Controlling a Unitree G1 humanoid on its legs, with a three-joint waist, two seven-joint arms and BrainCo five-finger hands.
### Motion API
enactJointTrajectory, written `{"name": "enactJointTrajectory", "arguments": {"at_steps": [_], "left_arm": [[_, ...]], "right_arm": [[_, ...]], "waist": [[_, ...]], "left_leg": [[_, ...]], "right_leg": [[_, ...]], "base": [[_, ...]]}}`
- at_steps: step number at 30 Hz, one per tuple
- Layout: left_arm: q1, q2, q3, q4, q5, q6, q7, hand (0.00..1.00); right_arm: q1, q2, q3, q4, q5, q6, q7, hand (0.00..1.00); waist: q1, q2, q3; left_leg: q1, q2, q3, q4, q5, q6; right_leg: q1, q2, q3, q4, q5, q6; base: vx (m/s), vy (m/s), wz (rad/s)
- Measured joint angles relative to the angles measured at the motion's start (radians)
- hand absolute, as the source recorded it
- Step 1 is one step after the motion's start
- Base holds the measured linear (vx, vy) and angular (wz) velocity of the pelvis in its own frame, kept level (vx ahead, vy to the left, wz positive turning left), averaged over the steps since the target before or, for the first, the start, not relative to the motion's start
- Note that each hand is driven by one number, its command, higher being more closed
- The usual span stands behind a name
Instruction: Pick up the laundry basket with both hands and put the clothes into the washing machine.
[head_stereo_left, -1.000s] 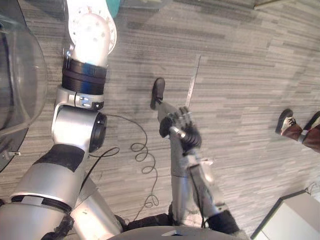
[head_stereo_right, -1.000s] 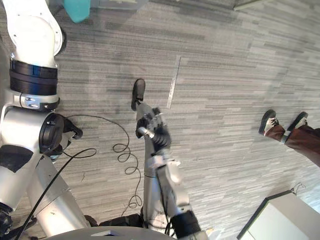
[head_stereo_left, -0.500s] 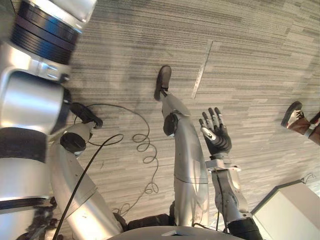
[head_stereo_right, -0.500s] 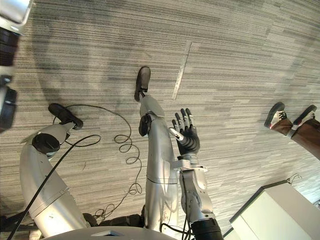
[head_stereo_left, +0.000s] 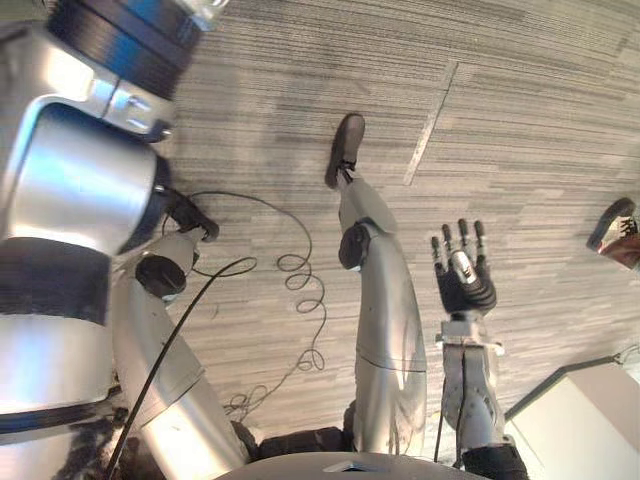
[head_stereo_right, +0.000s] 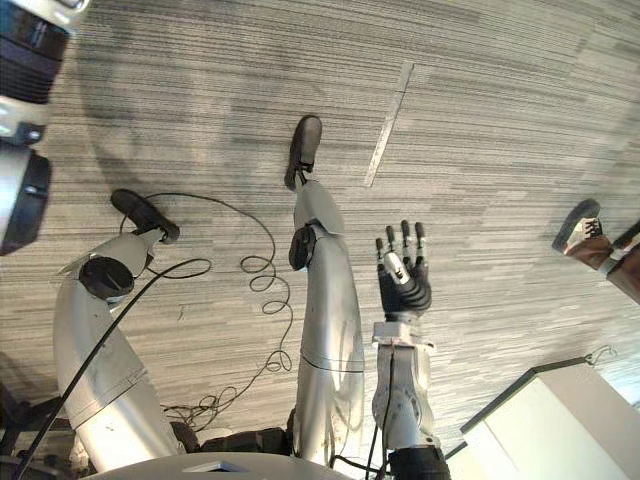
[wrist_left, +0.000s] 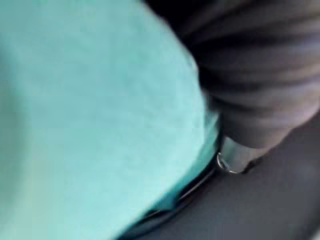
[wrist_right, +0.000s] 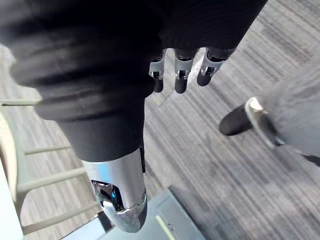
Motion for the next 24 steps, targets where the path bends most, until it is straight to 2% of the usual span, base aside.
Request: {"name": "enactJointTrajectory", "arguments": {"at_steps": [1,4,6,8,10,12,14,16,17,19,21,23,24], "left_arm": [[-0.012,0.003,0.032,0.003,-0.169,-0.024,-0.016,1.00],[-0.061,0.054,0.068,0.029,-0.477,-0.042,-0.044,1.00],[-0.088,0.093,0.086,0.068,-0.567,-0.042,-0.057,1.00],[-0.091,0.115,0.123,0.102,-0.587,-0.030,-0.058,1.00],[-0.091,0.123,0.143,0.130,-0.584,-0.003,-0.058,1.00],[-0.091,0.119,0.145,0.130,-0.518,0.005,-0.057,1.00],[-0.089,0.105,0.148,0.130,-0.391,0.022,-0.029,1.00],[-0.082,0.073,0.149,0.124,-0.066,0.077,0.057,1.00],[-0.081,0.065,0.145,0.118,0.010,0.089,0.075,1.00],[-0.075,0.048,0.115,0.078,0.278,0.139,0.114,1.00],[-0.070,0.034,0.080,0.072,0.447,0.170,0.121,1.00],[-0.069,0.006,0.049,0.070,0.565,0.208,0.122,1.00],[-0.069,-0.009,0.046,0.064,0.585,0.219,0.123,1.00]], "right_arm": [[0.000,-0.002,-0.015,-0.016,-0.024,0.013,-0.020,0.00],[-0.009,-0.006,-0.039,-0.022,-0.062,0.038,-0.073,0.00],[-0.013,-0.017,-0.054,-0.028,-0.075,0.043,-0.100,0.00],[-0.040,-0.029,-0.054,-0.026,-0.102,0.063,-0.127,0.00],[-0.067,-0.026,-0.050,-0.025,-0.125,0.072,-0.145,0.00],[-0.084,-0.025,-0.050,-0.019,-0.158,0.074,-0.155,0.00],[-0.096,-0.018,-0.047,-0.012,-0.173,0.073,-0.157,0.00],[-0.100,0.002,-0.018,-0.012,-0.173,0.051,-0.152,0.00],[-0.100,0.007,-0.011,-0.013,-0.173,0.039,-0.151,0.00],[-0.103,0.008,0.012,-0.015,-0.168,0.009,-0.134,0.00],[-0.115,0.006,0.026,-0.014,-0.130,-0.018,-0.112,0.00],[-0.133,0.005,0.028,-0.014,-0.100,-0.039,-0.106,0.00],[-0.138,0.004,0.028,-0.014,-0.092,-0.043,-0.106,0.00]], "waist": [[-0.001,0.000,0.000],[0.002,0.003,0.000],[0.011,0.030,0.003],[0.014,0.047,0.006],[0.023,0.048,0.006],[0.034,0.048,0.006],[0.039,0.049,0.006],[0.039,0.049,0.006],[0.038,0.049,0.006],[0.037,0.050,0.007],[0.035,0.051,0.007],[0.034,0.051,0.007],[0.034,0.051,0.007]], "left_leg": [[0.000,0.000,-0.001,-0.003,0.003,0.000],[0.003,0.002,-0.001,-0.008,0.009,-0.003],[0.007,0.002,-0.001,-0.012,0.013,0.000],[0.020,0.003,0.004,-0.014,0.013,0.000],[0.037,0.004,0.018,-0.018,0.013,0.001],[0.039,0.009,0.026,-0.017,0.013,0.001],[0.035,0.011,0.033,-0.015,0.012,0.001],[0.018,0.025,0.028,-0.002,0.012,0.002],[0.012,0.026,0.028,-0.001,0.012,0.002],[-0.021,0.033,0.027,0.007,0.012,0.002],[-0.045,0.040,0.021,0.013,0.012,0.002],[-0.061,0.041,0.020,0.013,0.012,0.002],[-0.065,0.041,0.020,0.013,0.012,0.002]], "right_leg": [[0.001,0.000,-0.002,-0.002,0.000,0.000],[0.004,0.005,-0.003,-0.008,0.005,-0.004],[0.016,0.006,-0.008,-0.023,0.014,-0.004],[0.033,0.010,-0.006,-0.043,0.028,-0.001],[0.042,0.016,0.003,-0.061,0.041,-0.002],[0.043,0.024,0.012,-0.077,0.054,0.000],[0.034,0.028,0.019,-0.081,0.059,0.000],[0.022,0.039,0.018,-0.083,0.062,-0.002],[0.016,0.039,0.018,-0.082,0.062,-0.002],[-0.016,0.043,0.019,-0.079,0.063,-0.002],[-0.036,0.048,0.018,-0.078,0.064,-0.004],[-0.050,0.048,0.017,-0.077,0.066,-0.005],[-0.053,0.047,0.017,-0.077,0.066,-0.005]], "base": [[-0.07,0.010,0.00],[-0.07,0.001,-0.02],[-0.07,0.009,0.00],[-0.07,0.020,-0.07],[-0.09,0.017,-0.13],[-0.09,0.002,-0.13],[-0.09,-0.006,-0.09],[-0.10,-0.008,-0.15],[-0.09,-0.008,-0.10],[-0.09,-0.008,-0.10],[-0.08,-0.005,-0.12],[-0.07,-0.005,-0.04],[-0.07,-0.001,0.03]]}}
